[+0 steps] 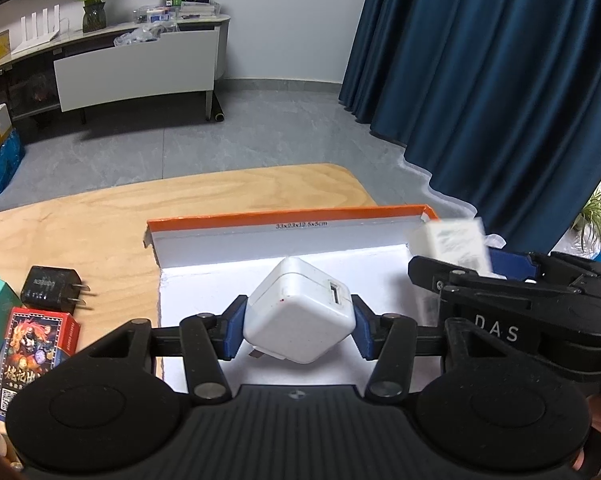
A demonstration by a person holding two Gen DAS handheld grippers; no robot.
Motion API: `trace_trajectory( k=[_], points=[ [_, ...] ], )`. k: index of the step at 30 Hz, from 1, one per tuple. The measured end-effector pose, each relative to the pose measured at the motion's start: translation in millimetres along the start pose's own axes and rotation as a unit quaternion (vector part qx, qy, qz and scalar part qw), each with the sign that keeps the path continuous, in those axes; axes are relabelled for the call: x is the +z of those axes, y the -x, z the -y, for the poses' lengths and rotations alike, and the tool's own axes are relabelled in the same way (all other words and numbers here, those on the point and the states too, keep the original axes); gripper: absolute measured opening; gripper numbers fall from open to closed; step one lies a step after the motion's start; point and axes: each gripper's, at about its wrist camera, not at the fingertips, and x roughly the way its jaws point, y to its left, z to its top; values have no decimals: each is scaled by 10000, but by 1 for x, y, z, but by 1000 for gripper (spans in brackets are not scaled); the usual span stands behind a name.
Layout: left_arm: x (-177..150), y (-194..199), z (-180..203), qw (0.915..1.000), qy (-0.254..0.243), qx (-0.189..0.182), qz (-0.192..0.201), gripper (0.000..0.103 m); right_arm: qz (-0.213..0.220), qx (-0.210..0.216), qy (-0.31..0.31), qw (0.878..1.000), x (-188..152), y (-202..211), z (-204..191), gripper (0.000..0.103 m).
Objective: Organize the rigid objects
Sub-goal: 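Release the adapter into the tray with the left tool while the right tool releases the box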
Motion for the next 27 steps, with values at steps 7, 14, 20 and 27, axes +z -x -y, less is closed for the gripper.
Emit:
trace_trajectory(
  k=[7, 14, 20, 27],
  points=[
    [2, 11, -4, 9999, 6, 103, 118, 87, 287, -128, -29, 9995, -1, 10, 1, 81],
    [0, 48, -13, 9996, -44, -227, 132, 99, 583, 58, -283, 9979, -7, 36, 7, 89],
    [-17, 98, -43, 9985, -111, -435, 298, 102, 688, 123, -601, 9957, -20, 71, 5, 96],
    [-40, 154, -87, 9980, 168, -209, 578, 103, 677, 595, -510, 9946, -41, 104, -28, 98]
  ],
)
